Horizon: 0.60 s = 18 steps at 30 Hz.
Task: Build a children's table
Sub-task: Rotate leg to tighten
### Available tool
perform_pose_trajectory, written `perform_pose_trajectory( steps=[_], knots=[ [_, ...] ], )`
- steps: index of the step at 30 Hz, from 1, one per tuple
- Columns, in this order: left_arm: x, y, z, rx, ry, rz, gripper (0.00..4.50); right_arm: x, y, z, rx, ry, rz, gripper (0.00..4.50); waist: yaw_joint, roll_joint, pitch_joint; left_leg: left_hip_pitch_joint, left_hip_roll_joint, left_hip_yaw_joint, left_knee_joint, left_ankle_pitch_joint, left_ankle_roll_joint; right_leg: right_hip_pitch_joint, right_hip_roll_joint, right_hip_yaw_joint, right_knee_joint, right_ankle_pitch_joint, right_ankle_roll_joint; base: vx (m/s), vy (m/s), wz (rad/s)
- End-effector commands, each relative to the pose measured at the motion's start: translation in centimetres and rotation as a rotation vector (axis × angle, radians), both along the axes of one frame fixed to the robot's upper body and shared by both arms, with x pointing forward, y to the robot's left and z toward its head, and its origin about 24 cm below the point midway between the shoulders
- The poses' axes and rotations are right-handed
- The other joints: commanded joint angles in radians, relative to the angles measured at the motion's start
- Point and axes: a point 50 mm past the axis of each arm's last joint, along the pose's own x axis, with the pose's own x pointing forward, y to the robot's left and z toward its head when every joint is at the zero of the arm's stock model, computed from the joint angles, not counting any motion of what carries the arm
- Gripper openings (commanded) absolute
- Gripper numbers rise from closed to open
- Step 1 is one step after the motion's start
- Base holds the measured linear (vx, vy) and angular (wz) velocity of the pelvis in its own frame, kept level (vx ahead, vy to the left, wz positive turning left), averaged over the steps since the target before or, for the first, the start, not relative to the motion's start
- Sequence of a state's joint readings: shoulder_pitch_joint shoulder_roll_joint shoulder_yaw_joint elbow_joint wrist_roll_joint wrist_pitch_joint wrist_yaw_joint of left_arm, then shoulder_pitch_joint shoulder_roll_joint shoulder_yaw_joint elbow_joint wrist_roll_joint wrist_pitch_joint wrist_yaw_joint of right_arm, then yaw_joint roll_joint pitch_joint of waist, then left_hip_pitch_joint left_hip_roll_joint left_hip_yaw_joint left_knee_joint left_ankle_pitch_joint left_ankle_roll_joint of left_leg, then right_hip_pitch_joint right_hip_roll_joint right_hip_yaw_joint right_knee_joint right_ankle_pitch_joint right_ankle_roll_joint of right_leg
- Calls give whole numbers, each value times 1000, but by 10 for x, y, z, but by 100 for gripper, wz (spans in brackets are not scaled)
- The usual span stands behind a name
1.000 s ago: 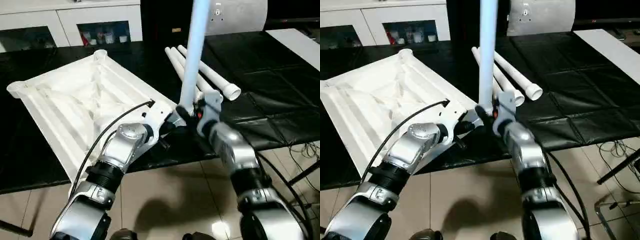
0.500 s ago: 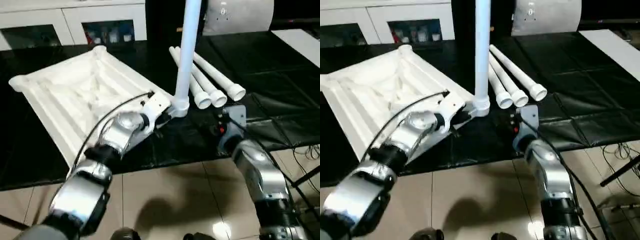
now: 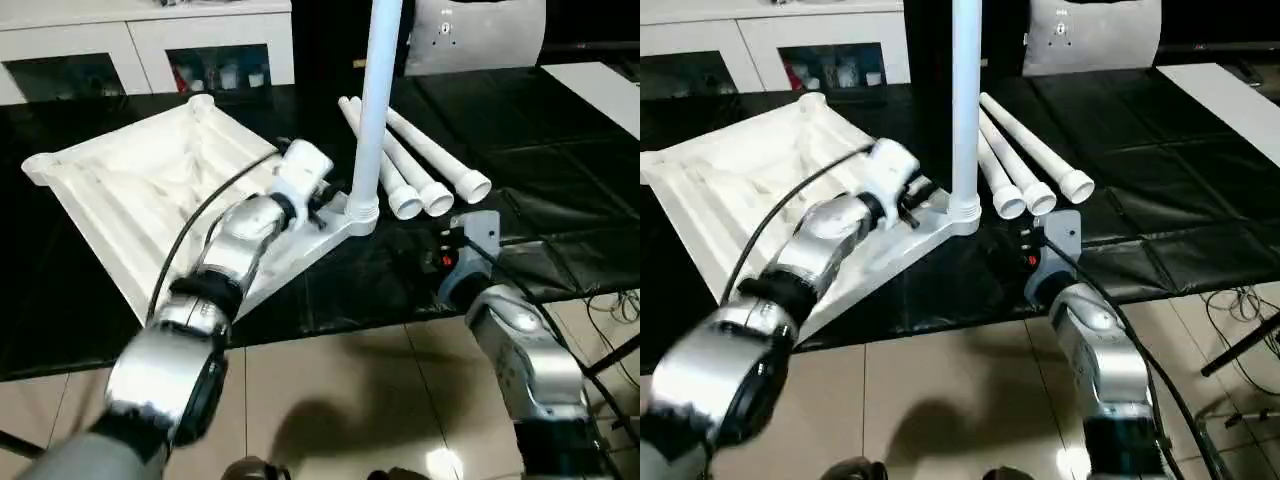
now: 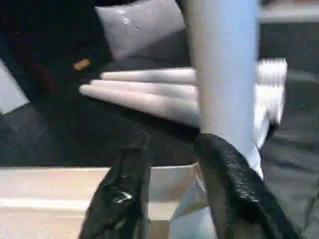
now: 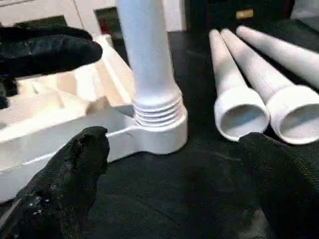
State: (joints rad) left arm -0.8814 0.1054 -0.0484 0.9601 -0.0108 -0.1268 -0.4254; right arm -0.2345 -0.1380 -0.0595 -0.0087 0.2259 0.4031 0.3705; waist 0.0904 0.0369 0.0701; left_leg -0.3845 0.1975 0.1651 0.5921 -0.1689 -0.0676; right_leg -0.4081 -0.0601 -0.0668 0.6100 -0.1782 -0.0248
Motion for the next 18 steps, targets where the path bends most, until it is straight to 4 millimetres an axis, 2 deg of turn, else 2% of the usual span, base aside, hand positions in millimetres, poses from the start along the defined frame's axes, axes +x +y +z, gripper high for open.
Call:
perform_pose_trajectory(
  steps=[1, 3, 4, 5, 6, 7, 8, 10, 11, 12, 13, 14, 15, 16, 17, 18],
  knots=[
    [-3, 6, 6, -96, -18, 35, 177, -5, 3, 1, -11, 17, 19, 450, 3, -12, -87, 10, 28, -7, -57, -118, 75, 71, -77, 44, -64, -86, -221, 0, 0, 0],
    [-10, 12, 8, -146, -50, 50, 177, -8, 4, 1, -33, 13, 21, 450, 2, -10, -85, 10, 27, -4, -56, -136, 76, 64, -76, 44, -70, -124, -215, 0, 0, 0],
    [-17, 19, 9, -174, -76, 86, 177, -11, 3, 2, -58, 12, 7, 450, 0, -14, -84, 12, 28, -2, -57, -145, 70, 63, -76, 45, -71, -140, -209, 0, 0, 0],
    [-22, 24, 10, -190, -87, 107, 177, -12, 3, 2, -73, 18, -6, 450, 1, -14, -81, 12, 32, -4, -60, -155, 62, 62, -78, 45, -72, -174, -201, 0, 0, 0],
    [-30, 30, 10, -204, -110, 125, 177, -14, 2, 1, -83, 21, -23, 450, -1, -19, -79, 12, 29, -2, -62, -171, 53, 59, -75, 45, -78, -222, -180, 0, 0, 0],
    [-31, 31, 10, -206, -113, 127, 177, -14, 2, 1, -85, 20, -25, 450, 0, -16, -79, 12, 31, -4, -62, -174, 46, 59, -78, 46, -77, -237, -174, 0, 0, 0],
    [-42, 37, 10, -213, -143, 139, 177, -19, 3, 2, -95, 10, -25, 450, -2, -28, -77, 12, 30, -2, -64, -184, 40, 56, -76, 46, -82, -278, -149, 0, 0, 0],
    [-60, 47, 8, -206, -167, 171, 177, -25, 6, 3, -71, -9, 9, 450, -2, -19, -73, 18, 38, -6, -71, -242, 24, 55, -80, 47, -84, -352, -122, 0, 0, 0],
    [-68, 51, 6, -203, -167, 187, 177, -27, 7, 4, -40, -14, 12, 450, -8, -18, -67, 28, 37, -5, -78, -324, 12, 52, -72, 47, -94, -435, -96, 0, 0, 0],
    [-68, 51, 6, -203, -167, 187, 177, -27, 7, 4, -40, -14, 12, 450, -11, -16, -65, 42, 34, -7, -80, -400, 0, 50, -71, 44, -103, -524, -70, 0, 0, 0],
    [-78, 58, 0, -198, -155, 221, 177, -28, 7, 3, -6, -13, -11, 450, -19, -57, -60, 40, 30, -2, -81, -416, 6, 52, -65, 42, -113, -571, -47, 0, 0, 0],
    [-88, 67, -10, -189, -122, 269, 177, -29, 8, 1, 3, -12, -11, 450, -10, -45, -57, 50, 26, -5, -81, -446, 2, 53, -73, 40, -116, -660, -25, 0, 0, 0],
    [-89, 68, -11, -187, -117, 275, 177, -29, 8, 1, 2, -12, -9, 450, -19, -43, -44, 73, 21, -3, -79, -519, 3, 40, -63, 27, -139, -765, -1, 0, 0, 0],
    [-92, 70, -14, -183, -106, 289, 205, -29, 9, 0, 0, -12, -5, 450, -26, -41, -39, 94, 13, -5, -74, -563, -3, 39, -56, 13, -160, -809, 21, 0, 0, 0],
    [-97, 74, -18, -170, -82, 320, 205, -30, 11, -1, -2, -12, 12, 450, -30, -46, -36, 110, 14, -5, -71, -590, -4, 32, -52, 3, -170, -814, 26, 0, 0, 0],
    [-101, 76, -20, -166, -68, 345, 210, -29, 12, -1, -4, -11, 22, 450, -37, -53, -35, 116, 21, -11, -80, -617, -3, 51, -50, -13, -171, -774, 25, 0, 0, 0]
  ],
)
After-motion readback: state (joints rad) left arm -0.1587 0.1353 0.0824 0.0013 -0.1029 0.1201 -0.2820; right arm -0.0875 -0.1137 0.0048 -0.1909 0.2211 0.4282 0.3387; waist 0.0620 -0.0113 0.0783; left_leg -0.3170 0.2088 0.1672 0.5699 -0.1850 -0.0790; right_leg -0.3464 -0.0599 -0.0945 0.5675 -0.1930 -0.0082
